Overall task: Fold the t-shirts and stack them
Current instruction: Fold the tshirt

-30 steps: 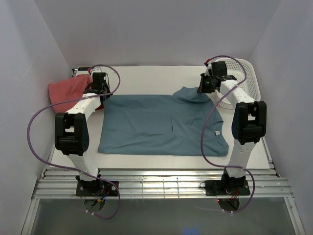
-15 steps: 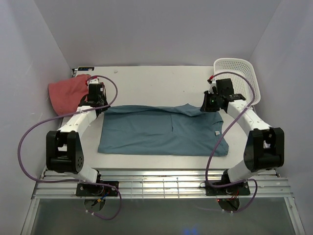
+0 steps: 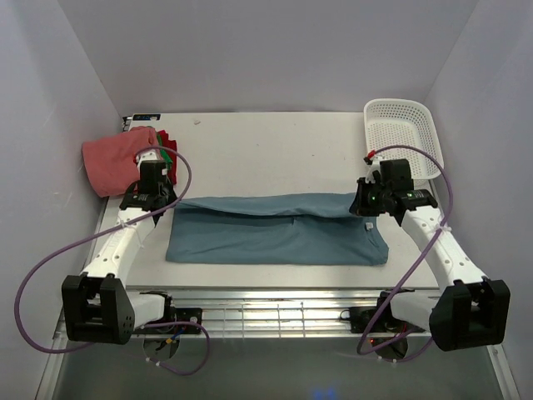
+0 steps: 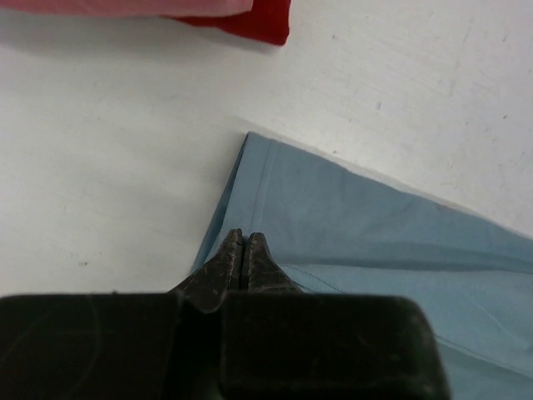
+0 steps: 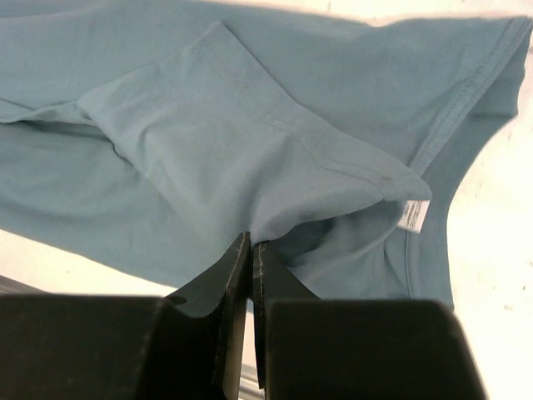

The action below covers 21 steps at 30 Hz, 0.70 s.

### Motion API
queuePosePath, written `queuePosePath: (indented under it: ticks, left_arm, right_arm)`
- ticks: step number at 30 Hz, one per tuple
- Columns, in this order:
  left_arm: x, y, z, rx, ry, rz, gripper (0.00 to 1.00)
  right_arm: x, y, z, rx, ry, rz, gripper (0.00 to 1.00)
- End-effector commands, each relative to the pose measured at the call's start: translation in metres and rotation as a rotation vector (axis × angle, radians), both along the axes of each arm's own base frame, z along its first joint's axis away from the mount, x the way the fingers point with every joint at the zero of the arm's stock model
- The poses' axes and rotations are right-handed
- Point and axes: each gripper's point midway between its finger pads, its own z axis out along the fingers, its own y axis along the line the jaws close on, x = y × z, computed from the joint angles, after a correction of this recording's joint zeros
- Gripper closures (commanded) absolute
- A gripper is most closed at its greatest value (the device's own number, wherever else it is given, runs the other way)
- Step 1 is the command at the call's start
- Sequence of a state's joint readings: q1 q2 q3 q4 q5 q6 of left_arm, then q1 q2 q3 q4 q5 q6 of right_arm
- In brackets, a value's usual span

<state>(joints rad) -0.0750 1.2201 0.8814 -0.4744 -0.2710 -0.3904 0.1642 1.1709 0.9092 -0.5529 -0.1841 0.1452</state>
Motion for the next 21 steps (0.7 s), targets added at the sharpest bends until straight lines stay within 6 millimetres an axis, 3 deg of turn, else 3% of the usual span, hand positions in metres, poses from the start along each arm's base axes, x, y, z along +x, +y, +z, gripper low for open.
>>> queuePosePath:
  ticks: [1,11,17,18,21]
  left_arm:
    - [-0.024,0.003,-0.001,-0.007,0.027,0.019,1.00]
    - [-0.053,0.008,-0.029,0.004,0.181,0.064,1.00]
    - [-0.059,0.012,-0.042,0.017,0.255,0.090,1.00]
    - [-0.059,0.012,-0.043,0.019,0.265,0.092,0.98]
    - [-0.061,0.012,-0.050,0.021,0.340,0.107,0.78]
  right_arm:
    - [-0.022,-0.007,-0.003,-0.030,0.032,-0.009,0.92]
    - [-0.047,-0.022,0.006,-0.088,0.054,-0.033,0.92]
    - [-0.058,-0.022,0.006,-0.086,0.100,-0.036,0.92]
    - [-0.061,-0.023,0.004,-0.085,0.116,-0.040,0.92]
    - [-0.071,-0.023,-0.002,-0.087,0.173,-0.042,0.89]
